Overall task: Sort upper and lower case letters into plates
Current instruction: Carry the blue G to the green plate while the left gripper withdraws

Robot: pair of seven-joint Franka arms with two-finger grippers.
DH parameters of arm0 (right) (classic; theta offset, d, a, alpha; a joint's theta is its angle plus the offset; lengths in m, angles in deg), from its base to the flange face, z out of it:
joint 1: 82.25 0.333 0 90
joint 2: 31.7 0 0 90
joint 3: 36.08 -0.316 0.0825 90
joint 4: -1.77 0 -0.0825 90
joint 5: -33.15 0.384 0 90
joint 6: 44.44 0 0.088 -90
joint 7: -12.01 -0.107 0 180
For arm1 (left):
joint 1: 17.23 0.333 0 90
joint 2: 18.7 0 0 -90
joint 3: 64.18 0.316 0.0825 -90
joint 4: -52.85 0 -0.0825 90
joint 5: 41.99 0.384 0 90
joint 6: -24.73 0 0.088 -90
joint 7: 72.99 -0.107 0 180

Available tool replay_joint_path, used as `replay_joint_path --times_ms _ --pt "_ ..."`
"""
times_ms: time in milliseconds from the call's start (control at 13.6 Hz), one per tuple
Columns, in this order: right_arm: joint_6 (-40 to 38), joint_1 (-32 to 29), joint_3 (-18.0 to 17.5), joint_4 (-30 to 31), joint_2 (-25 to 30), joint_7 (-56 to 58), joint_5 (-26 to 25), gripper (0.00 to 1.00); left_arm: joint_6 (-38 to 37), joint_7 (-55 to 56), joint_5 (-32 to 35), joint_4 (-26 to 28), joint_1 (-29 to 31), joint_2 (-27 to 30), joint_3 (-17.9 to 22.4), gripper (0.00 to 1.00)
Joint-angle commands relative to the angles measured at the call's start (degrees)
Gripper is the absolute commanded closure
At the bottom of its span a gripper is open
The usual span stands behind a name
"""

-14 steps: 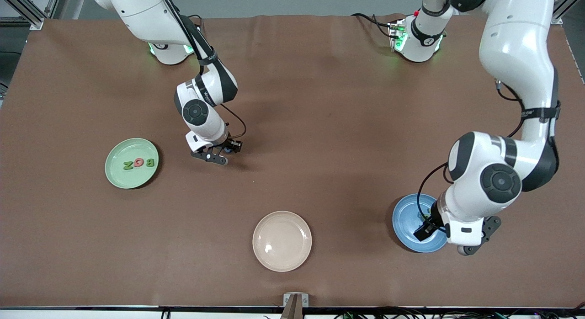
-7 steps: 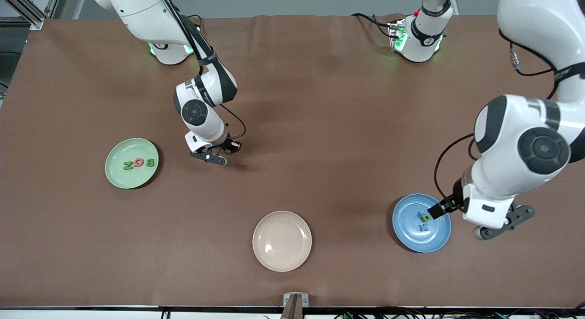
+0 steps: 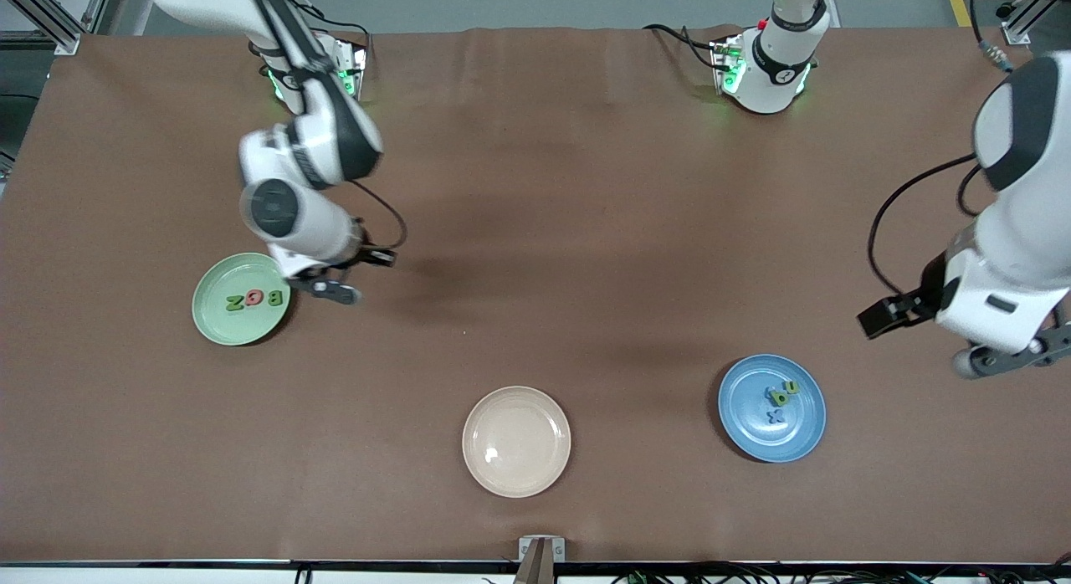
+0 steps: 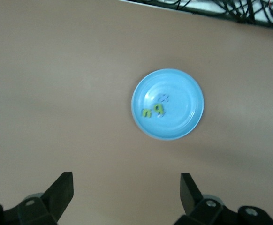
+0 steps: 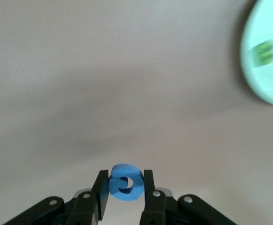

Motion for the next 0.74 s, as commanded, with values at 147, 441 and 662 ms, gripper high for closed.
replay_joint_path --times_ms 147,441,662 --pt "-2.5 -15.0 -0.9 1.2 2.4 19.8 -3.3 0.87 -4.8 -4.2 -1.0 1.5 1.2 6.2 -0.7 0.0" --pt "2.1 -22.2 -0.9 4.3 2.0 30.2 -4.7 0.86 -9.5 -11.4 -1.9 3.6 0.8 11.2 0.6 0.0" --pt "10.6 -23.0 -0.9 9.4 1.0 31.2 -5.0 0.86 -7.0 -11.8 -7.9 13.1 -6.9 17.9 12.5 0.0"
